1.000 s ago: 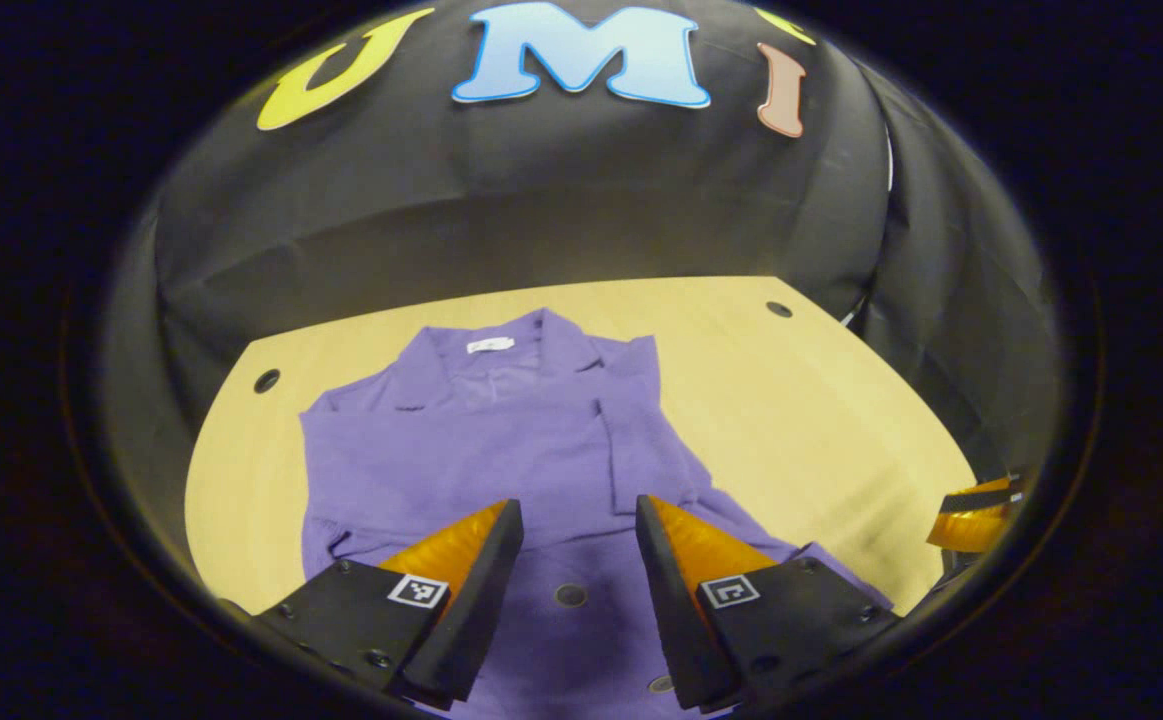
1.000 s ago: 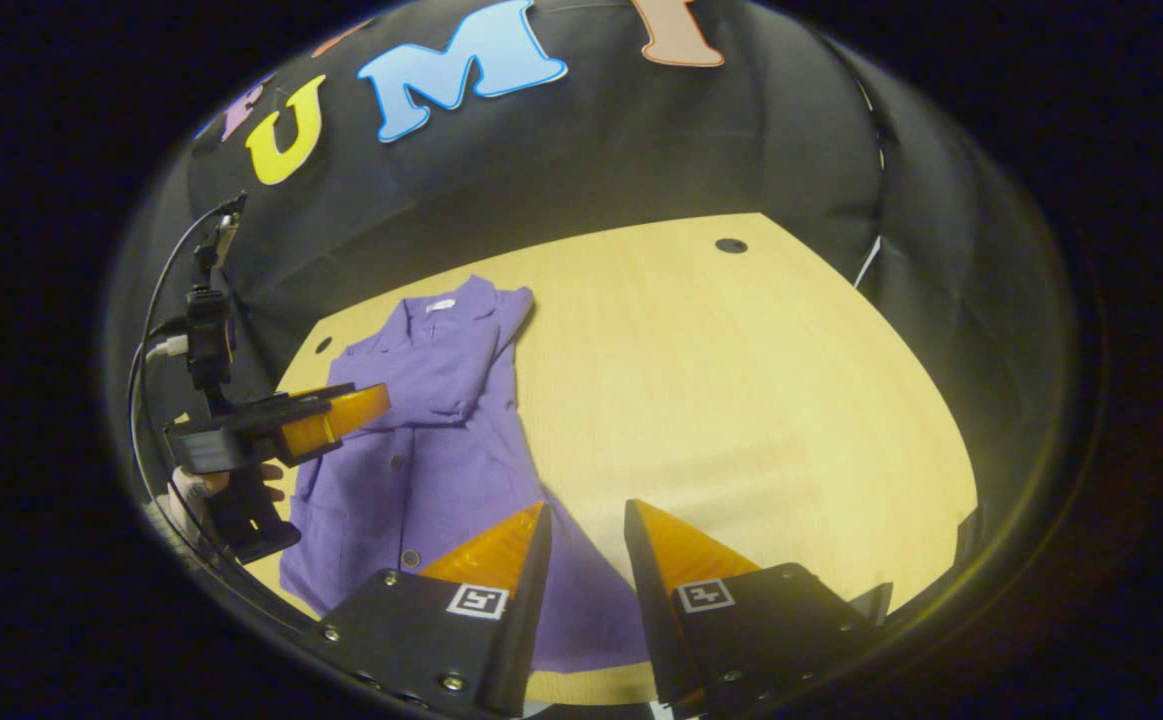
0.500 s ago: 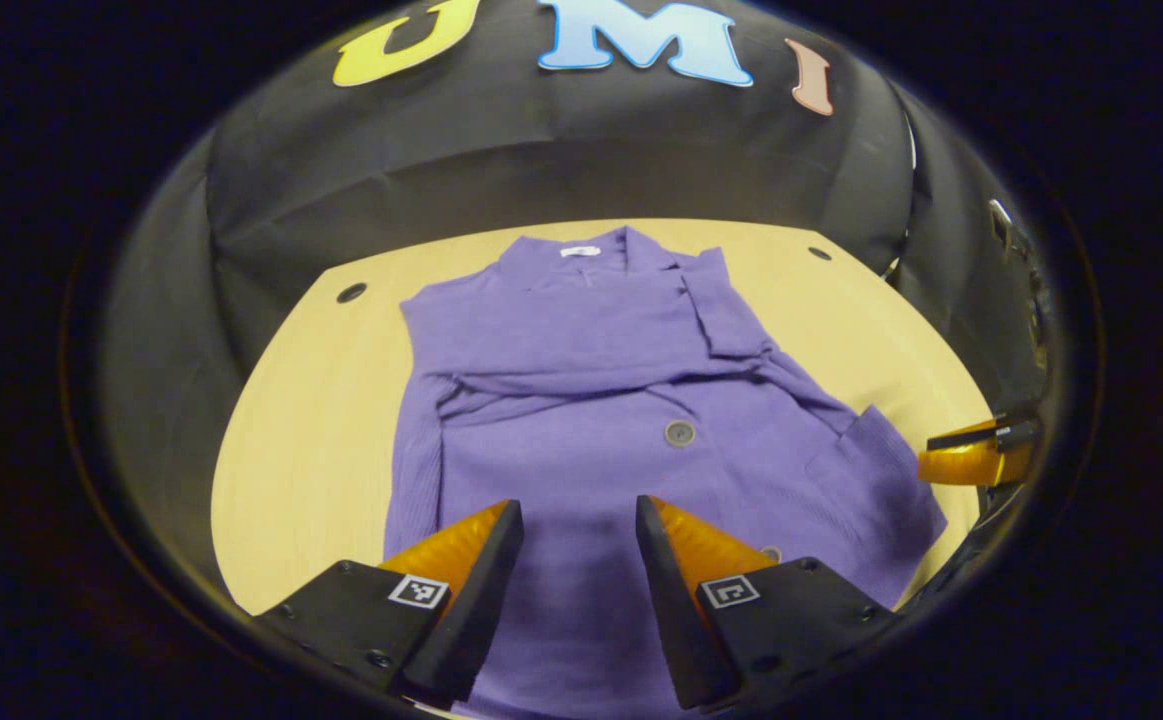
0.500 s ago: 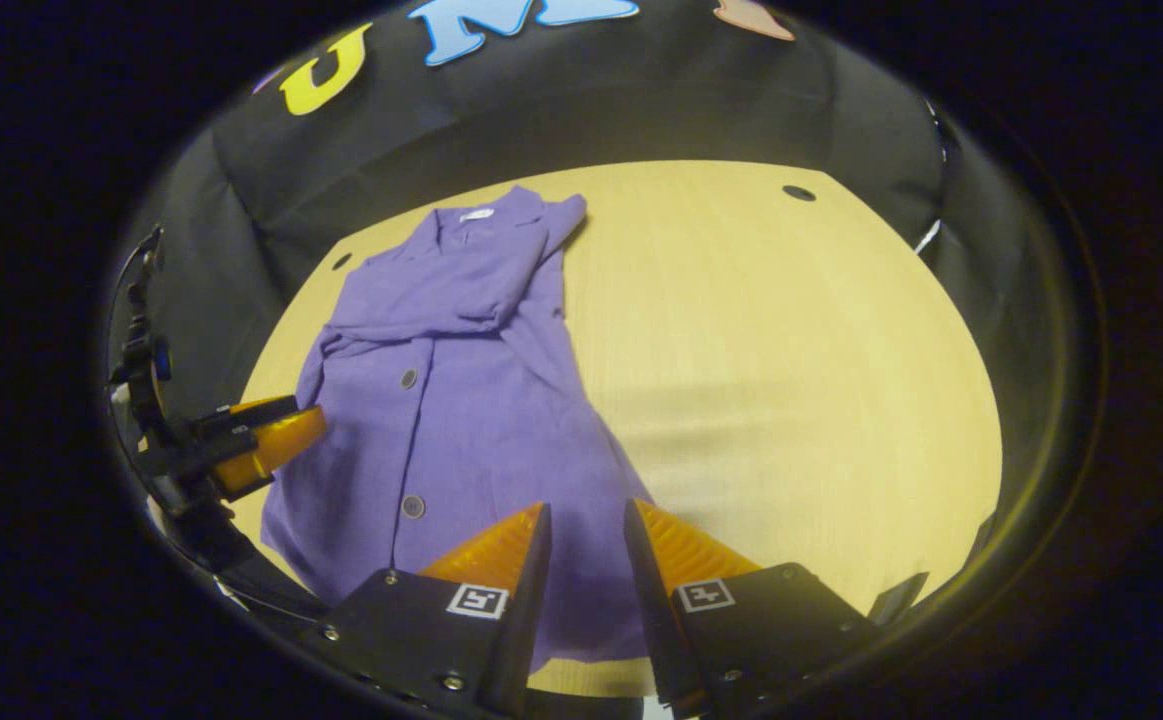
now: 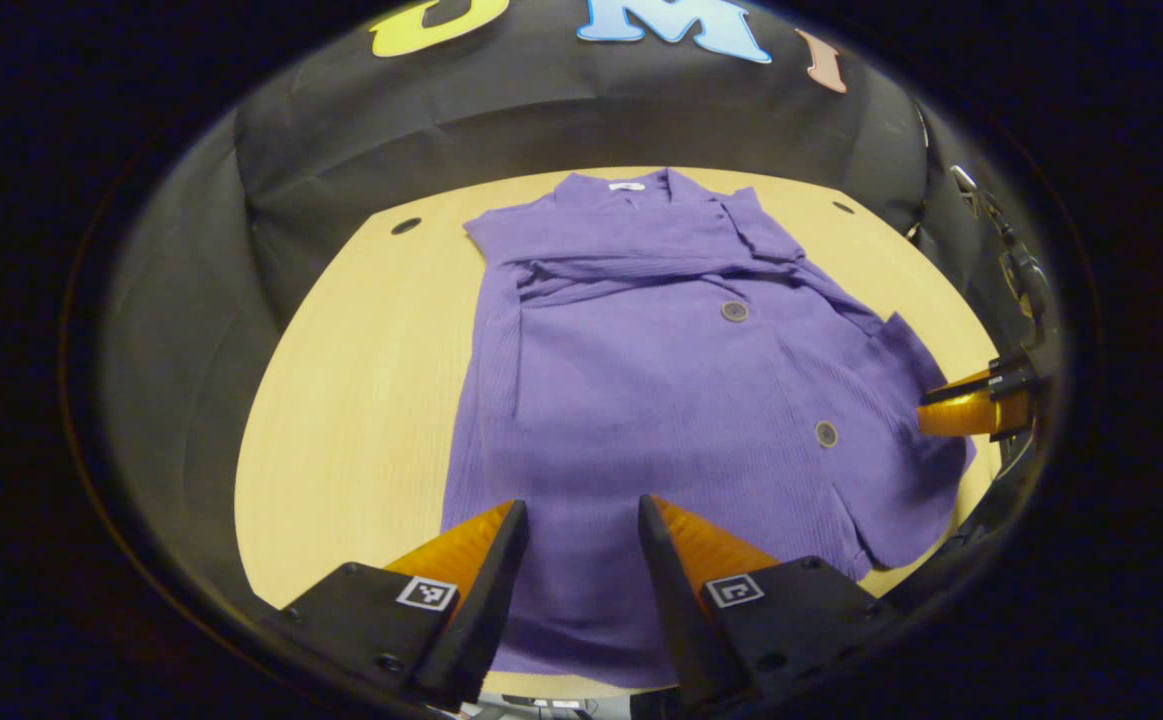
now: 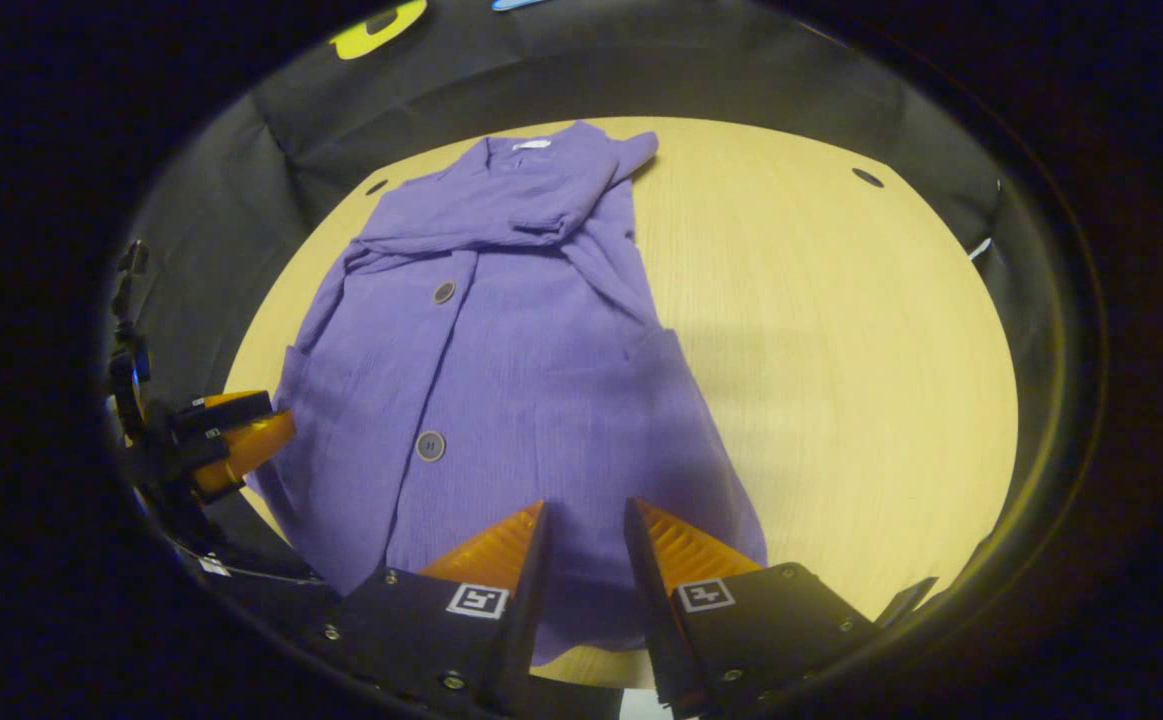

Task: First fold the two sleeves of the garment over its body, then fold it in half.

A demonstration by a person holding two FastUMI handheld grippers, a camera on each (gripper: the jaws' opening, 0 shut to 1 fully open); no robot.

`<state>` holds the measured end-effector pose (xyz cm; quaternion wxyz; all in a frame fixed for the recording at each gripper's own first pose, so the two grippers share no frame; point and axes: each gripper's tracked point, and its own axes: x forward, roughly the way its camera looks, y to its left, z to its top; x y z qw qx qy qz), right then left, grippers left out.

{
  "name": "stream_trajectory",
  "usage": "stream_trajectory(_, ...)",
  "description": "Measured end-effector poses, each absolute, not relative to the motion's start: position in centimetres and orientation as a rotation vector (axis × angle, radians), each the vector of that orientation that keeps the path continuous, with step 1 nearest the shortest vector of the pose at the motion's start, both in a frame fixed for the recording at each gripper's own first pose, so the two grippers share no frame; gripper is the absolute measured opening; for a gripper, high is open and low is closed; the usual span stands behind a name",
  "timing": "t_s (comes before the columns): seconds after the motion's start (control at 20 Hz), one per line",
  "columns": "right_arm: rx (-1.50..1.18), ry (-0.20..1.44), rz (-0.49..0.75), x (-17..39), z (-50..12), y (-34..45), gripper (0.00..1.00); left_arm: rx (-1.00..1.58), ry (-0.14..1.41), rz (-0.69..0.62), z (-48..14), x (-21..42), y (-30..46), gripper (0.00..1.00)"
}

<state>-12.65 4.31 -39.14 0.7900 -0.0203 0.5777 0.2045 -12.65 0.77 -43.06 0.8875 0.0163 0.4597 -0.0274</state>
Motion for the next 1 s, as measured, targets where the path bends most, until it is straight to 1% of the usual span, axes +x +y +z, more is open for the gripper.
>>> stream_trajectory(0.1, -0.057, 1.272, 0.448, -13.7, -39.7, 4.6, 0.47, 0.057, 0.984, -0.058, -43.8, -13.9, 1.3, 0.81)
stream_trajectory(0.15, -0.065, 1.285, 0.448, -14.1, -39.9, 4.8, 0.47, 0.067, 0.998, -0.061, -44.2, -14.3, 1.5, 0.77)
stream_trajectory(0.2, -0.077, 1.274, 0.443, -14.0, -39.9, 4.8, 0.47, 0.074, 1.006, -0.066, -44.5, -14.5, 1.5, 0.84)
stream_trajectory(0.25, -0.084, 1.283, 0.447, -14.2, -39.9, 5.0, 0.47, 0.076, 1.014, -0.073, -44.8, -14.8, 1.4, 0.85)
stream_trajectory(0.35, -0.092, 1.298, 0.453, -14.3, -39.9, 5.2, 0.53, 0.076, 1.044, -0.082, -45.6, -15.3, 1.3, 0.85)
stream_trajectory(0.4, -0.094, 1.305, 0.452, -14.1, -40.0, 5.3, 0.61, 0.076, 1.027, -0.085, -45.5, -14.8, 1.2, 0.83)
stream_trajectory(0.45, -0.095, 1.315, 0.444, -14.1, -40.0, 5.3, 0.66, 0.08, 1.037, -0.091, -45.8, -14.8, 1.1, 0.85)
stream_trajectory(0.5, -0.093, 1.322, 0.433, -14.0, -40.0, 5.2, 0.67, 0.077, 1.036, -0.093, -45.6, -14.6, 1.1, 0.83)
stream_trajectory(0.55, -0.08, 1.333, 0.425, -14.0, -40.0, 5.4, 0.68, 0.069, 1.047, -0.093, -45.8, -14.7, 1.1, 0.84)
stream_trajectory(0.65, -0.07, 1.357, 0.39, -13.9, -40.2, 5.4, 0.73, 0.035, 1.053, -0.097, -45.8, -14.3, 1.2, 0.85)
stream_trajectory(0.85, -0.088, 1.415, 0.329, -13.8, -40.5, 5.3, 0.75, 0.005, 1.03, -0.093, -45.8, -13.6, 1.1, 0.84)
stream_trajectory(1.0, -0.166, 1.43, 0.295, -13.8, -40.6, 5.3, 0.74, 0.018, 1.016, -0.113, -45.8, -13.1, 0.8, 0.84)
